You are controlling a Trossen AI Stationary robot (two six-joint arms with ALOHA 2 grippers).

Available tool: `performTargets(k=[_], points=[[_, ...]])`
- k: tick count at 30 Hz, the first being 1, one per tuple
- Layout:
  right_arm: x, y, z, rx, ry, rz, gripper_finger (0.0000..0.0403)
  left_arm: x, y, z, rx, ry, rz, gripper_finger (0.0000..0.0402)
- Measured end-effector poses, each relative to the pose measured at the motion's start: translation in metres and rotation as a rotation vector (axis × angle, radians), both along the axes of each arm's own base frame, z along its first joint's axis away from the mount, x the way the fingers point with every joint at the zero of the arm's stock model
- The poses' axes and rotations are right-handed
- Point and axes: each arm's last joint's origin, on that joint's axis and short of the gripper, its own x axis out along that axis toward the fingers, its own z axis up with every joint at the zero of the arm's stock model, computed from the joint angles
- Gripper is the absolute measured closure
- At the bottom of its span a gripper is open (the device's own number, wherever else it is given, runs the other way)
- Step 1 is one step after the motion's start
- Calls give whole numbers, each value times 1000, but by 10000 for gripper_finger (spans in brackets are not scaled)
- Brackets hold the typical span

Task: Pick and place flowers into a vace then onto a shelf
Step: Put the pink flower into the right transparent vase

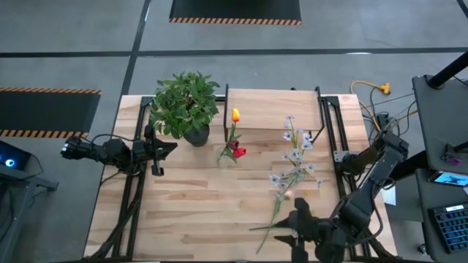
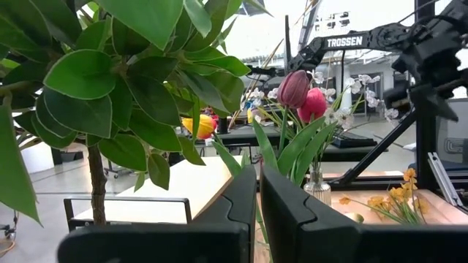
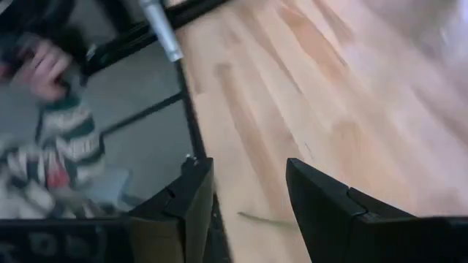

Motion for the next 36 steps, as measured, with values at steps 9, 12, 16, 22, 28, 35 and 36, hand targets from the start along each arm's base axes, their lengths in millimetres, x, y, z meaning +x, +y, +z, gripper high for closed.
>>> performTargets(k=[9, 12, 16, 22, 28, 35, 36], points=[[-2, -9, -33, 426, 241, -570, 248, 0, 0, -1, -2, 4, 0, 397], [-6, -9, -46, 543, 414, -755, 255, 0, 0, -2, -2, 5, -1, 397], [-7, -6, -57, 600, 615, -858, 261, 1, 0, -2, -2, 5, 0, 397], [1, -12, -60, 610, 606, -890, 270, 0, 0, 0, -3, -1, -1, 397], [8, -21, -61, 580, 606, -892, 273, 0, 0, 0, 19, -5, 5, 397], [10, -23, -61, 597, 579, -930, 271, 0, 0, 1, 69, 3, 16, 397], [10, -24, -61, 604, 580, -941, 272, 0, 0, 1, 70, 3, 16, 397]])
